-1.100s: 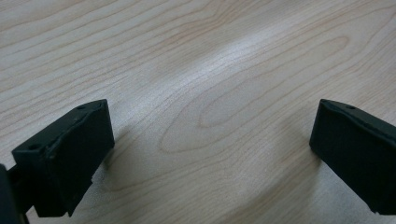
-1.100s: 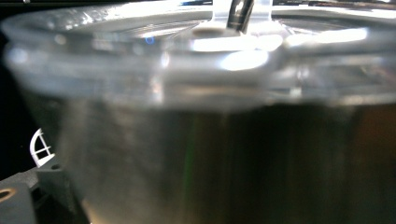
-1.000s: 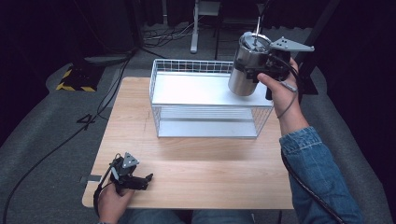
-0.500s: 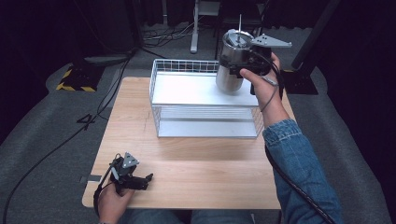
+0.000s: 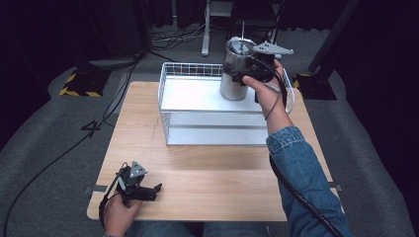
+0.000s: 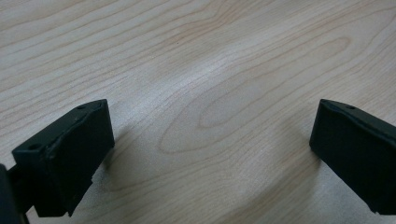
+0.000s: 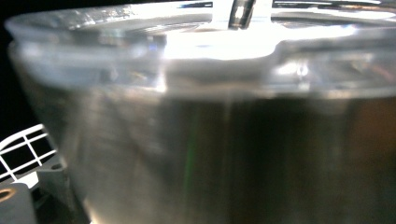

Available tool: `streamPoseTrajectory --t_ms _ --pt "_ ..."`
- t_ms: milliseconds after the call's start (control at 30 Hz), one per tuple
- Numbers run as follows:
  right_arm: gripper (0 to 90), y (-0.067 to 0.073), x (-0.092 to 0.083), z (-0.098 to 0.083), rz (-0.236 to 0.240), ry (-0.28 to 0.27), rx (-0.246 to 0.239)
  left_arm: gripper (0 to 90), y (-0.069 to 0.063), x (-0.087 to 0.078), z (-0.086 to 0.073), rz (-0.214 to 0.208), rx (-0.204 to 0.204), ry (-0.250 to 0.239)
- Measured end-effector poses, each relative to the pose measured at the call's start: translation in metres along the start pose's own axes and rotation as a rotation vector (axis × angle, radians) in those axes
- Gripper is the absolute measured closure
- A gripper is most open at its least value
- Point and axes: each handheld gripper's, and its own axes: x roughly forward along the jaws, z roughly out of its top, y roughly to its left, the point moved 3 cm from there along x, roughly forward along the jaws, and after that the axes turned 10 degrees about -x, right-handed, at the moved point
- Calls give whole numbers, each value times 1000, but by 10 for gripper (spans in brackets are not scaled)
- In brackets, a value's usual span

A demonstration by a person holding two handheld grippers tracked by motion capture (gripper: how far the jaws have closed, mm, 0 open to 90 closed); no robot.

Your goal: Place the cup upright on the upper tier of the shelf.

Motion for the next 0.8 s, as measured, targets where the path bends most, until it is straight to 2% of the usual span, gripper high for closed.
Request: streamPoseTrajectory --t_ms 567,733,800 --pt "31 0 2 -3 8 10 4 2 0 1 0 -1 -4 -3" --pt "25 1 2 -3 -4 22 30 2 0 0 0 0 -5 -3" --pt "0 2 1 -3 6 29 18 1 0 0 0 0 -4 -3"
